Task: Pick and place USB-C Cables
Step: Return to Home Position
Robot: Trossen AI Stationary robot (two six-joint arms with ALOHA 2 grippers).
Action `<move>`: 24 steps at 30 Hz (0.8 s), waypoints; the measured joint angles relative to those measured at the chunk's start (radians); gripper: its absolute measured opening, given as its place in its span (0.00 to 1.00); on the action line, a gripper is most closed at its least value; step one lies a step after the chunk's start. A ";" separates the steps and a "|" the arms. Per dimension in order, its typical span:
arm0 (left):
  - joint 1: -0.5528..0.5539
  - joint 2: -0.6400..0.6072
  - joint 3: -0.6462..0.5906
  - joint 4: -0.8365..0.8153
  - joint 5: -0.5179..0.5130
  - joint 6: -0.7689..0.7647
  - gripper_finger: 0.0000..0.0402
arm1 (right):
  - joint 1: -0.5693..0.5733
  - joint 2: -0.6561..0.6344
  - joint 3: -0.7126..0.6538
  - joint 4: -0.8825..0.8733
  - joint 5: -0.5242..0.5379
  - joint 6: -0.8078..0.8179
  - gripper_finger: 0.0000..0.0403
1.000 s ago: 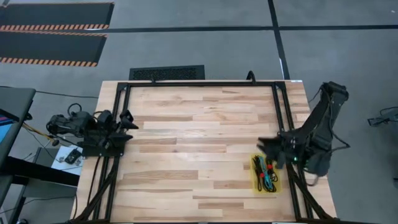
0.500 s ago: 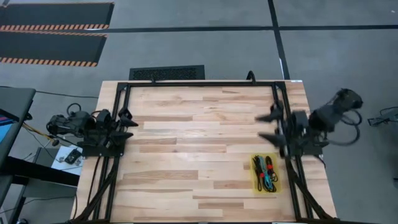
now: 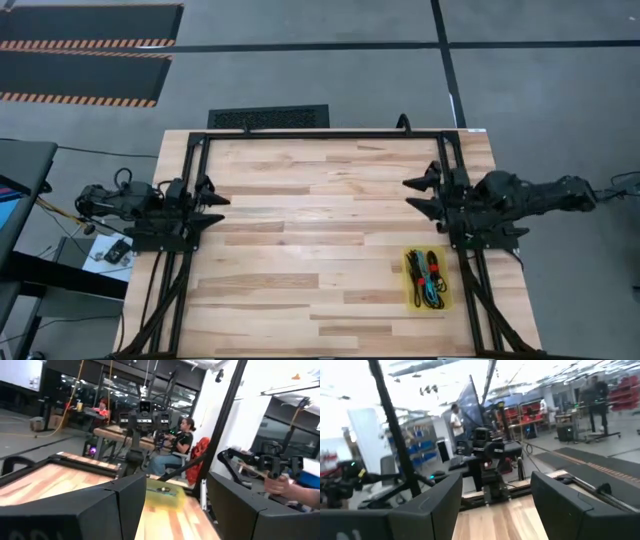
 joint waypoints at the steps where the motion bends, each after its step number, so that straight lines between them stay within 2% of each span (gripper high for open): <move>1: 0.000 -0.001 -0.004 -0.004 -0.007 0.004 0.49 | 0.005 -0.027 -0.043 0.037 0.009 0.006 0.65; 4: 0.000 0.000 -0.030 -0.013 -0.055 0.007 0.49 | 0.018 -0.113 -0.159 0.123 0.010 0.013 0.65; 7: 0.000 0.000 -0.088 0.062 -0.088 0.007 0.49 | 0.031 -0.223 -0.246 0.115 0.042 0.020 0.65; 12: 0.002 0.000 -0.205 0.187 -0.084 -0.051 0.49 | 0.035 -0.399 -0.335 0.088 0.095 0.002 0.65; 17: 0.003 0.001 -0.282 0.265 -0.078 -0.098 0.49 | 0.029 -0.386 -0.347 0.032 0.119 -0.006 0.65; 24: 0.005 0.001 -0.283 0.171 -0.069 -0.055 0.49 | 0.020 -0.394 -0.349 -0.156 0.165 0.034 0.65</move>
